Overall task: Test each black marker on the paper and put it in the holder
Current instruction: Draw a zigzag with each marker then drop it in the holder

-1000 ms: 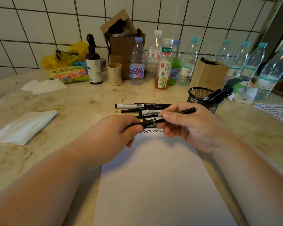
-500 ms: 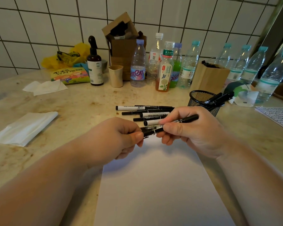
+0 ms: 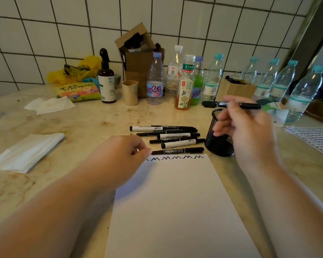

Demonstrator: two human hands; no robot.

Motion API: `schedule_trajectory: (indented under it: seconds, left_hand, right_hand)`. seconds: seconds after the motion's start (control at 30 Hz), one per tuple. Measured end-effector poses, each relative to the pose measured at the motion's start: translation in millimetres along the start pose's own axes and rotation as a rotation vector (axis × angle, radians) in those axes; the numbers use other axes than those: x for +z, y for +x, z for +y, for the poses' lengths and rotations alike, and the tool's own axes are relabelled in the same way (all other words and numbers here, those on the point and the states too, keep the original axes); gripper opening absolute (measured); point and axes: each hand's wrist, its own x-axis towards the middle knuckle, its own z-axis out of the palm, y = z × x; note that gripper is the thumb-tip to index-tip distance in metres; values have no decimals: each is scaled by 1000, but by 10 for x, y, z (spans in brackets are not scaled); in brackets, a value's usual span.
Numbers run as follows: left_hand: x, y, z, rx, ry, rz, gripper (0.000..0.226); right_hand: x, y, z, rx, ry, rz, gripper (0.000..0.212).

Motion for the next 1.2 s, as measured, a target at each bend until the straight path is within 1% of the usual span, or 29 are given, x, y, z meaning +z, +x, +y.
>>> schedule_trajectory:
  seconds: [0.03,0.1,0.17,0.27,0.37,0.43,0.5,0.57,0.63,0.7,0.73,0.77,0.83,0.97,1.2]
  left_hand:
    - [3,11,-10,-3,51,17,22]
    - [8,33,-35,-13,120,39,21]
    - [8,49,-59,-30,143,46,20]
    - [21,62,-76,-50,139,49,20]
    - [36,68,-75,-47,165,55,20]
    - [36,71,-82,-50,171,58,21]
    - [35,77,-102,-58,175,56,21]
    - [39,96,-127,-77,190,59,20]
    - [39,130,-156,-109,215,70,19]
    - [28,168,-182,-146,244,76,19]
    - [17,180,-195,-160,263,78,20]
    - [6,188,-209,-168,281,81,20]
    - [-9,185,-245,-172,304,96,19]
    - [-21,153,-286,-180,293,95,16]
    - [-40,124,-213,-221,172,17,18]
  right_hand:
    - [-3,8,6,-26,-85,56,23]
    - [-19,10,12,-88,-255,147,15]
    - [-45,16,13,-138,-352,219,13]
    - [-82,52,36,-152,-408,285,13]
    - [-96,83,54,-111,-406,315,13]
    - [-92,73,52,-110,-403,318,21]
    - [-77,34,44,-178,-398,309,29]
    - [-21,-46,39,-294,-410,232,28]
    - [83,-126,83,-359,-468,33,21]
    - [186,-164,178,-319,-639,-221,15]
    - [226,-173,228,-277,-742,-334,15]
    - [254,-179,273,-240,-827,-418,17]
    - [273,-181,340,-204,-919,-521,24]
    - [271,-178,408,-161,-975,-588,29]
    - [282,-155,455,-130,-1042,-568,26]
